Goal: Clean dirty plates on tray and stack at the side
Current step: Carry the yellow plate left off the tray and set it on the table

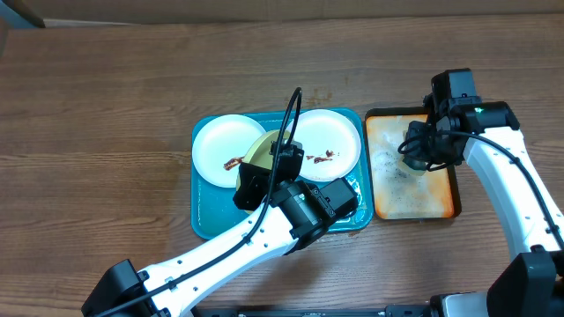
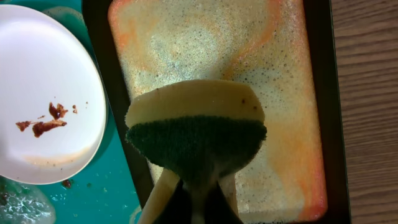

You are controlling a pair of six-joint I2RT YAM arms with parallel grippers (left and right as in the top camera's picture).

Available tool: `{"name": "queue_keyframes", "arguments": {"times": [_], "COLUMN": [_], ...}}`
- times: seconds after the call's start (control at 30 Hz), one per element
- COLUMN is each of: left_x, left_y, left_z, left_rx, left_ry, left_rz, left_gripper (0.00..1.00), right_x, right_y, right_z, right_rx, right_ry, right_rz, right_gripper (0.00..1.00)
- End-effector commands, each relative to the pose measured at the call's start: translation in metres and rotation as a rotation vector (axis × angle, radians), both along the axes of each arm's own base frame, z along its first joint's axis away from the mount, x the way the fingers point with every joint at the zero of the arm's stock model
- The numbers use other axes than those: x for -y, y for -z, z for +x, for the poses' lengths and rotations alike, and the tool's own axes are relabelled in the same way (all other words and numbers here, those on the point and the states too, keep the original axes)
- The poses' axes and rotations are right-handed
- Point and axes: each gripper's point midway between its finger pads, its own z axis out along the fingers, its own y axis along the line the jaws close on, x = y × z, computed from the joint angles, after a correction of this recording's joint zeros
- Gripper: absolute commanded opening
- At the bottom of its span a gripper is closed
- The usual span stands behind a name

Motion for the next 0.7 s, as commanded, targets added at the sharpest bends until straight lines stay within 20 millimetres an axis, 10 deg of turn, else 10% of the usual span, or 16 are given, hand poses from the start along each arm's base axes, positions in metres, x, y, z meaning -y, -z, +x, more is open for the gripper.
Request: {"name": "queue_keyframes", "arguments": {"times": [0.0,0.67], "left_x": [0.000,-0.080], "left_y": [-0.006,0.007], "left_z": [0.002,0.025], "left_rx": [0.031,-0.363], "left_ry": [-0.026,-0.326], "left_rz": [-0.063,-0.616], "left_gripper": [0.04,0.04], "right_x": [0.001,0.001], "right_y": [0.002,0.002], "right_z": [-0.002,-0.002], "right_rx": [-0.004,-0.004], "right_ry": [0.002,0.001], "right_rz": [-0.003,-0.003], "right_gripper": [0.04,0.04]}}
